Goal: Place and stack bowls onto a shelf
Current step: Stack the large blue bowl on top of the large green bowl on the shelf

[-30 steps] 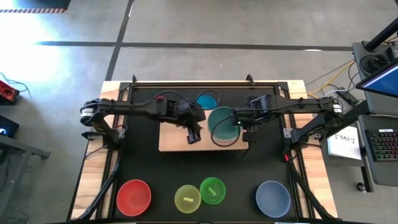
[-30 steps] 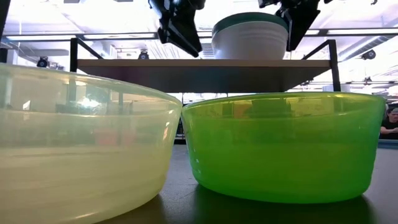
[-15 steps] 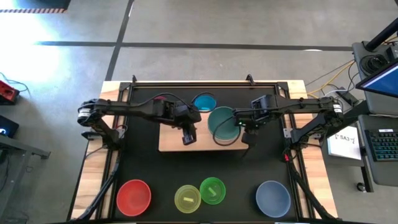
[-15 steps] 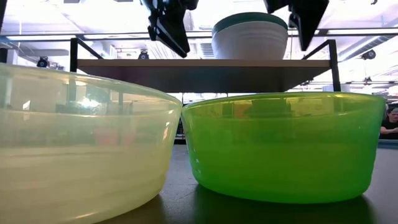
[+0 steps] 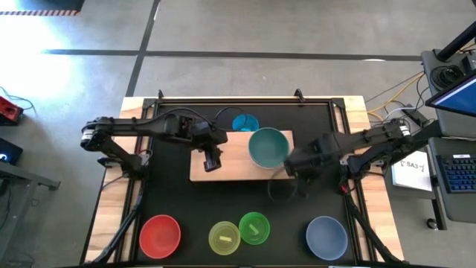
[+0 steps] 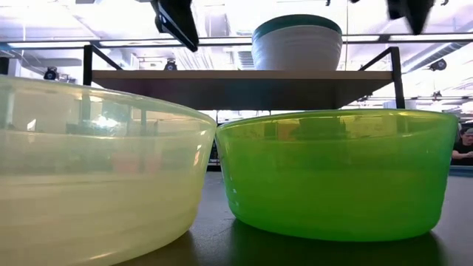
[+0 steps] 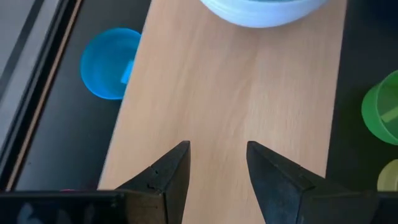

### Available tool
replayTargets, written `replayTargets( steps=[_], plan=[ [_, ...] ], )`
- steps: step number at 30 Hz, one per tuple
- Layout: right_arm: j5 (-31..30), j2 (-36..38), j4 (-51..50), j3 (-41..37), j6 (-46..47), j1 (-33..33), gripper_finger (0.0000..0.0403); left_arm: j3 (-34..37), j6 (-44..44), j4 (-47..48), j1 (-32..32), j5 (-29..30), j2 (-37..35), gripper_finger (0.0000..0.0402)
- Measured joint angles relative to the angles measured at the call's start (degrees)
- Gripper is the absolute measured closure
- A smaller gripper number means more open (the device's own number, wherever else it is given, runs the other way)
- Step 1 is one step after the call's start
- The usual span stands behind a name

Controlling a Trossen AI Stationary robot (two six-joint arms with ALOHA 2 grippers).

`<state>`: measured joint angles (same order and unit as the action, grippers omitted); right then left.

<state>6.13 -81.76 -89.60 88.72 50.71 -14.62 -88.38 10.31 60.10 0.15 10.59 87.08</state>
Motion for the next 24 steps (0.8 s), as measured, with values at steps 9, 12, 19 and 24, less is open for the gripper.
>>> replayTargets(
  steps=[9, 12, 19, 24],
  plan=[
    [-0.08, -0.66, 2.52, -1.27, 21.44, -14.95, 0.0238, 0.00, -4.05, 0.00, -0.66, 0.00, -2.87, 0.0260],
    [-0.31, -2.53, 3.32, -2.09, 25.84, -18.54, 0.0237, 0.00, -5.41, 0.00, -1.53, 0.02, -3.53, 0.0260],
    [-0.10, -7.05, 5.13, -3.57, 27.11, -24.04, 0.0239, 0.00, -6.76, 0.02, -2.61, 1.13, -5.93, 0.0260],
    [-0.11, -8.16, 5.12, -5.35, 27.45, -25.50, 0.0231, 0.01, -5.47, 0.04, -2.61, 1.46, -7.92, 0.0260]
  ],
)
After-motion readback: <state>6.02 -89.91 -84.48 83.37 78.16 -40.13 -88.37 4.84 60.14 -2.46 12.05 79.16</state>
